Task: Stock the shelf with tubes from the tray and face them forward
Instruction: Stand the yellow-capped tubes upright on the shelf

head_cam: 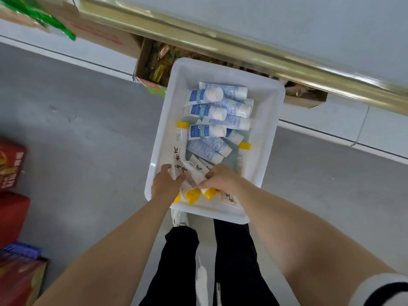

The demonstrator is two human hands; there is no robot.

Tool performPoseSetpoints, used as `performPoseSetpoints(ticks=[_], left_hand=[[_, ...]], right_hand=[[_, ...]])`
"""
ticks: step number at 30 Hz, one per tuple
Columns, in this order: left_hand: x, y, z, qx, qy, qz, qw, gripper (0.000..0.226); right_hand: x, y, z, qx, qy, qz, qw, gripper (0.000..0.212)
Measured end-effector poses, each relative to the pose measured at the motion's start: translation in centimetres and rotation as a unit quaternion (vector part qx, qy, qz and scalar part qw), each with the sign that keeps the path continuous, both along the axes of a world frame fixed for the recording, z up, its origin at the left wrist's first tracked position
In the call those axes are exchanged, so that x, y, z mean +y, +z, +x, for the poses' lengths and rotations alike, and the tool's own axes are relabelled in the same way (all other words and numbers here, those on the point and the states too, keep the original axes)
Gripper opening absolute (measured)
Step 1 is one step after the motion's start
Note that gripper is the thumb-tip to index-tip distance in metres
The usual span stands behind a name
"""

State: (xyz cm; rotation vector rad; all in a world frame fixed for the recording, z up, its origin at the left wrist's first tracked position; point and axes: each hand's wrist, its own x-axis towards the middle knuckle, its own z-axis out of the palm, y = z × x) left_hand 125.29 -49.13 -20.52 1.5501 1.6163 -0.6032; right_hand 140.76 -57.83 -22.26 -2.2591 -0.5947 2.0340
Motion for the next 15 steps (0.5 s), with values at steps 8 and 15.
performPoseSetpoints(ticks=[8, 15], left_hand=[[0.3, 0.9, -0.6, 0.028, 0.141, -0.068, 0.987, 0.060], [2.4, 6.2, -0.6, -0.138, 0.348, -0.196, 0.907, 0.057]], right_hand=[[-2.8, 2.3, 2.4, 0.132, -0.313, -0.076, 0.938, 0.035], [-3.7, 9.2, 1.5, 0.191, -0.491, -0.008, 0.850, 0.033]])
